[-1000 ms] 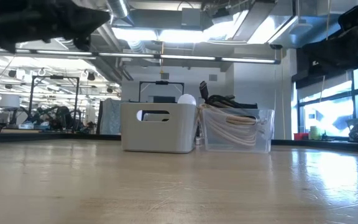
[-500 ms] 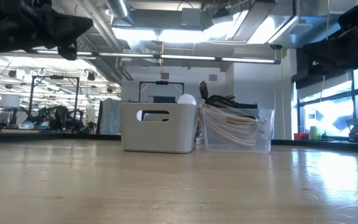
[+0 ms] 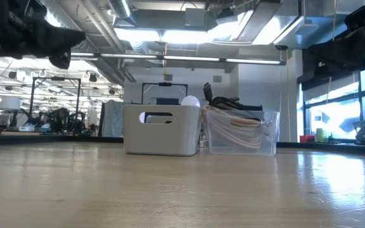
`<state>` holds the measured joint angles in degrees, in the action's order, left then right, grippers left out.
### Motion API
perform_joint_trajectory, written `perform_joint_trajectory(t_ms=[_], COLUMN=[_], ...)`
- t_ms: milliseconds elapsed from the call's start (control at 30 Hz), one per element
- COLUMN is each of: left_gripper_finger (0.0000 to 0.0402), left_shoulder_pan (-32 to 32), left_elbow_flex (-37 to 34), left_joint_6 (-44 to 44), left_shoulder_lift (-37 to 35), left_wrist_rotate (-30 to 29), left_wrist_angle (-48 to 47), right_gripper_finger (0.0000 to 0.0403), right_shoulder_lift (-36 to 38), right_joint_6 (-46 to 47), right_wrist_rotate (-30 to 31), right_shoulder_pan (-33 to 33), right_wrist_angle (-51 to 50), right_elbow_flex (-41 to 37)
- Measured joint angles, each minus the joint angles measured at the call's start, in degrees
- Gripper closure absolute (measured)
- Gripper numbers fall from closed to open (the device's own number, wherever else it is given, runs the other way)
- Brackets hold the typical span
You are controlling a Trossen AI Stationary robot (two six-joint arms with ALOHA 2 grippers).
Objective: Pick and place USB-C Cables
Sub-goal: Return to Home Position
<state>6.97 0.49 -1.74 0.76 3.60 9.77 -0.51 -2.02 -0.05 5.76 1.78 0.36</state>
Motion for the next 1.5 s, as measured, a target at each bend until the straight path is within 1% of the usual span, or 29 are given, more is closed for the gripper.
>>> perform_joint_trajectory(t_ms=[133,267,400,467,533,667,1500], left_gripper_finger=[0.0394,0.0397,0.0397,0.0395,0.0393,0.0396,0.0395], left_shoulder_pan=[0.0,0.0,0.0,0.0,0.0,0.0,0.0], left_elbow_flex=[0.0,0.0,0.0,0.0,0.0,0.0,0.0], left_joint_6=[0.0,0.5,8.5,11.1,10.0,4.4,4.0], left_shoulder_lift=[-0.7,-0.7,-0.8,-0.8,-0.8,-0.8,-0.8], left_wrist_rotate=[0.0,0.6,0.4,-0.1,-0.9,-3.5,-3.8], left_wrist_angle=[-5.4,-8.4,-8.4,-8.5,-8.7,-9.3,-8.3], right_gripper_finger=[0.0384,0.0384,0.0384,0.0384,0.0384,0.0384,0.0384], right_shoulder_lift=[0.0,0.0,0.0,0.0,0.0,0.0,0.0], right_joint_6=[0.0,0.0,0.0,0.0,0.0,0.0,0.0], right_wrist_rotate=[0.0,0.0,0.0,0.0,0.0,0.0,0.0], right_shoulder_pan=[0.0,0.0,0.0,0.0,0.0,0.0,0.0], right_wrist_angle=[0.0,0.0,0.0,0.0,0.0,0.0,0.0], right_elbow_flex=[0.0,0.0,0.0,0.0,0.0,0.0,0.0])
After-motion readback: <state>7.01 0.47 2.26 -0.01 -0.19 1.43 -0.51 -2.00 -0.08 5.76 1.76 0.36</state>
